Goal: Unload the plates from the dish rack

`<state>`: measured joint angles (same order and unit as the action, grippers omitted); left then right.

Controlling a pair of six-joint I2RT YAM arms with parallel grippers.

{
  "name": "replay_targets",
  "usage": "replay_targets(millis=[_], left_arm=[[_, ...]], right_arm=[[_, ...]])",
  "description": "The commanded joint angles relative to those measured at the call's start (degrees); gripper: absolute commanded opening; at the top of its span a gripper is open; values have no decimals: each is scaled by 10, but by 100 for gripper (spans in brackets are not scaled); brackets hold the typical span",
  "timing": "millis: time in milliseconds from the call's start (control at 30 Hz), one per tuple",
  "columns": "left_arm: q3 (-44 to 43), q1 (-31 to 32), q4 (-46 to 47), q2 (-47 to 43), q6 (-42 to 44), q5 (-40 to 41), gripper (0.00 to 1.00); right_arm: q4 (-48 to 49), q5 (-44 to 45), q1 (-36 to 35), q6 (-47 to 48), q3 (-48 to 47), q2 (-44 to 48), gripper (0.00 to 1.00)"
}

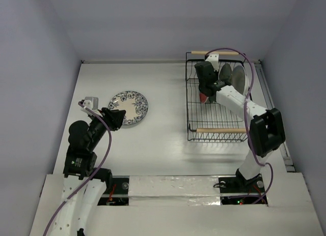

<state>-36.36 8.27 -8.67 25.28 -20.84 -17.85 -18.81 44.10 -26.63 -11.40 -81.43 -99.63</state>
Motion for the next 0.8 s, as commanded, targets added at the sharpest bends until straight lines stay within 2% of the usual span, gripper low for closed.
replay_targets(millis=[0,367,567,667,767], left_arm=[[-5,3,15,-7,4,4,34],[-5,3,15,-7,4,5,38],[-4,3,16,-8,2,5,39],[-4,3,15,-7,2,5,39],[-4,3,16,-7,2,5,39]], right_arm=[[25,27,1,14,-35,9,0],[38,21,1,67,-45,127,0],[25,16,-4,65,-58,157,0],[35,-8,-10,54,-50,190,0],[50,-82,-15,28,-36,239,0]])
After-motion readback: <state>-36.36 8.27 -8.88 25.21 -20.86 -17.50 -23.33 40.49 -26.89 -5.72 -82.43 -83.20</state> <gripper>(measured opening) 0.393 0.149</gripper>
